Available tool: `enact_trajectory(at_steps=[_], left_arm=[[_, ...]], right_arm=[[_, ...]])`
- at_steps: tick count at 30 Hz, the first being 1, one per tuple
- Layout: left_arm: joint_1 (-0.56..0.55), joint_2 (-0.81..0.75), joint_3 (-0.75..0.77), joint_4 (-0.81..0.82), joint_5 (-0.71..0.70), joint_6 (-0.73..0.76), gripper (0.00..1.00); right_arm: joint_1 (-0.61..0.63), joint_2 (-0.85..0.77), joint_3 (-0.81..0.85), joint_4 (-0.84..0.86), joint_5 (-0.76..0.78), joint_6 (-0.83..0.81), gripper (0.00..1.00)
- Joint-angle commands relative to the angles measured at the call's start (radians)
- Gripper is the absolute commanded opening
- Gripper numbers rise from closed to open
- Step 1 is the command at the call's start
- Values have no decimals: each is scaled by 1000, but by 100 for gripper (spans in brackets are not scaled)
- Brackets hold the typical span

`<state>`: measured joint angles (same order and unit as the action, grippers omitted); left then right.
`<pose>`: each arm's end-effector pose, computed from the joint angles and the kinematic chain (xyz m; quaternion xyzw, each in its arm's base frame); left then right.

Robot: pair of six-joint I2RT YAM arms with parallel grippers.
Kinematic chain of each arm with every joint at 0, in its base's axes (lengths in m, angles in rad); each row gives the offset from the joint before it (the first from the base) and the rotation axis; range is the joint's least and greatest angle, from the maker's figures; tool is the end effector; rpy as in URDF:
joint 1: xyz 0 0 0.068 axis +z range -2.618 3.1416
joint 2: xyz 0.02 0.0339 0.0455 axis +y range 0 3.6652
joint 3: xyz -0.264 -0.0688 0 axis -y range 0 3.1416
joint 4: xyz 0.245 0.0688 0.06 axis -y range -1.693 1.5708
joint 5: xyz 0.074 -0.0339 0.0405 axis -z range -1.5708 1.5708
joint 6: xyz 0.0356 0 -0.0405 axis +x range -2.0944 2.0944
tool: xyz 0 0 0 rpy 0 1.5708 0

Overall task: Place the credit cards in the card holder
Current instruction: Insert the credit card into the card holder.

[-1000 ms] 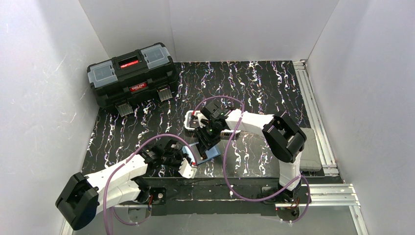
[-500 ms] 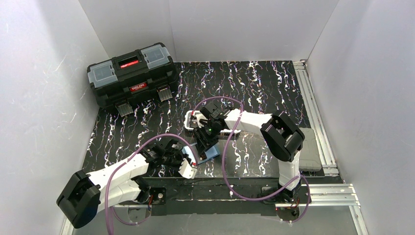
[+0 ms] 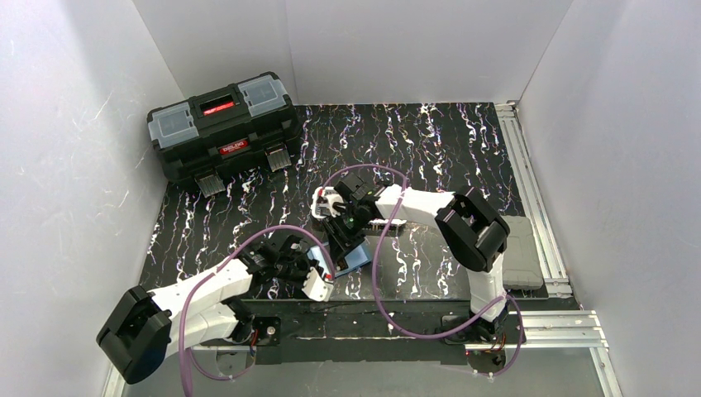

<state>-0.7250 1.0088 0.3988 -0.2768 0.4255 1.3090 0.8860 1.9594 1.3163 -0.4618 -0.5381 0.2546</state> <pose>0.1263 -0.1315 0.1632 0.8205 0.4241 -0.0961 0.3712 0.2383 0.3206 0.1655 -0.3496 0.8726 0.3379 0.0477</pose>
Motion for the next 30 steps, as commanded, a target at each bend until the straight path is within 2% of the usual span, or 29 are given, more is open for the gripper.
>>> enact_trajectory(at_steps=[1,13,30], left_arm=[[-1,11,-16,10,16,6,11],[-1,1,-18,-5,18,13,10],[-1,30,0,14,31,10,10]], right_arm=[[8,18,51,18,-40,-15,52],[-57,-82,-15,27,-13,-13,50],[-30,12,6,24,-34,-10,51]])
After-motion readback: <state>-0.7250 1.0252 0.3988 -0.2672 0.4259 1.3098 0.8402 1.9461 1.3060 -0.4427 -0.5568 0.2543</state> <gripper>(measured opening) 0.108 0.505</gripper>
